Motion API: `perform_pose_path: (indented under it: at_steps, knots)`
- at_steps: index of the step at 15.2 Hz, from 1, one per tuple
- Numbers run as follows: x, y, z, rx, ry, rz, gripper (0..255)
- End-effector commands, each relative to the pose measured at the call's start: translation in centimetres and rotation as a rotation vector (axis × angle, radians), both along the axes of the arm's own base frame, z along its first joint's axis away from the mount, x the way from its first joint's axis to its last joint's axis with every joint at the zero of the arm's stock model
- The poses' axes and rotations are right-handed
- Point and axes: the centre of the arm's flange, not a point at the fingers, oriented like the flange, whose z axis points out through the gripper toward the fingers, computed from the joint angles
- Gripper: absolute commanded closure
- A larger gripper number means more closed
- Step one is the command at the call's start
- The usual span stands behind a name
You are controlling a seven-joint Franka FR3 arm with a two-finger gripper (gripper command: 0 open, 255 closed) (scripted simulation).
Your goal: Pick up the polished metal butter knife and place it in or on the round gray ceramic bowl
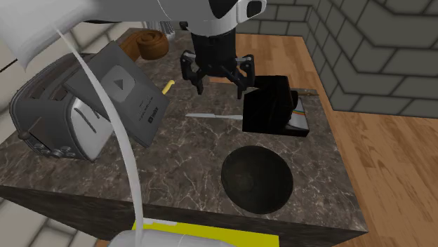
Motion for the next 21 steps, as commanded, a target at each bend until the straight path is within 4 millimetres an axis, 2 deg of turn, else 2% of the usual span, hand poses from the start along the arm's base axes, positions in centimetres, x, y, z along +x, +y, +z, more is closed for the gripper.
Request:
perform_pose_path:
  at_steps: [1,6,11,16,21]
  knots:
    - [0.0,0.0,0.0,0.0,0.0,0.0,0]
    - [3.7,3.2,-4.8,0.034,0.011,-0.305,0]
    - [8.2,5.2,-9.5,0.069,0.021,-0.61,0]
    - [13.0,6.0,-14.2,0.103,0.032,-0.915,0]
    - [17.9,5.5,-19.0,0.137,0.043,-1.22,0]
